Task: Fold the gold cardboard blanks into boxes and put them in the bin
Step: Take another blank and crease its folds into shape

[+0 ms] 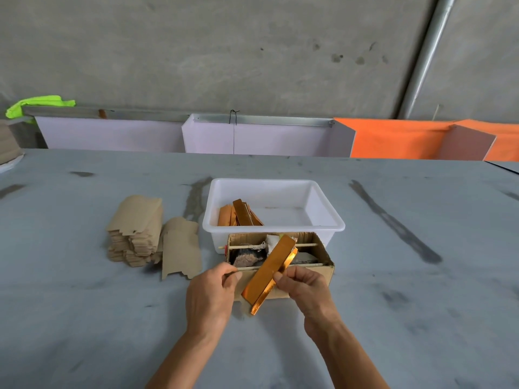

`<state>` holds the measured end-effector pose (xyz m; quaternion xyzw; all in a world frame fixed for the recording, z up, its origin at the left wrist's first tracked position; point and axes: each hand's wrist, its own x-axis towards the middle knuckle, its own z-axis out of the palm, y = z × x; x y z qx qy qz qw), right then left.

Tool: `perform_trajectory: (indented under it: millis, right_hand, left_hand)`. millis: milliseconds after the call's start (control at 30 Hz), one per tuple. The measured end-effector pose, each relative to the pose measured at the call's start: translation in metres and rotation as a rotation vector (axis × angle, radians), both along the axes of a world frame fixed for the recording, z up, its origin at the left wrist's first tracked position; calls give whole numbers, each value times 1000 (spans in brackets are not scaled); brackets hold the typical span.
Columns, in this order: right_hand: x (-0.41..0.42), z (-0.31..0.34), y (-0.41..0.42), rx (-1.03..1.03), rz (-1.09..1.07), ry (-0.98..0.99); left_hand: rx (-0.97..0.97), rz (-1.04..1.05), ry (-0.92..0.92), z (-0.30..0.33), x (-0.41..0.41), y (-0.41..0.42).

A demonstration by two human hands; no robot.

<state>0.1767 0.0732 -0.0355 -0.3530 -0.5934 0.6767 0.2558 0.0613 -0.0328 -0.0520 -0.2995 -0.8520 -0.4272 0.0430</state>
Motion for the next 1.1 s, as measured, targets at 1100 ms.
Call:
perform_trajectory:
  millis: [1100]
  right_hand:
    - [-67, 53, 24, 52, -125, -42]
  left_hand:
    - [517, 1, -768, 52, -30, 49]
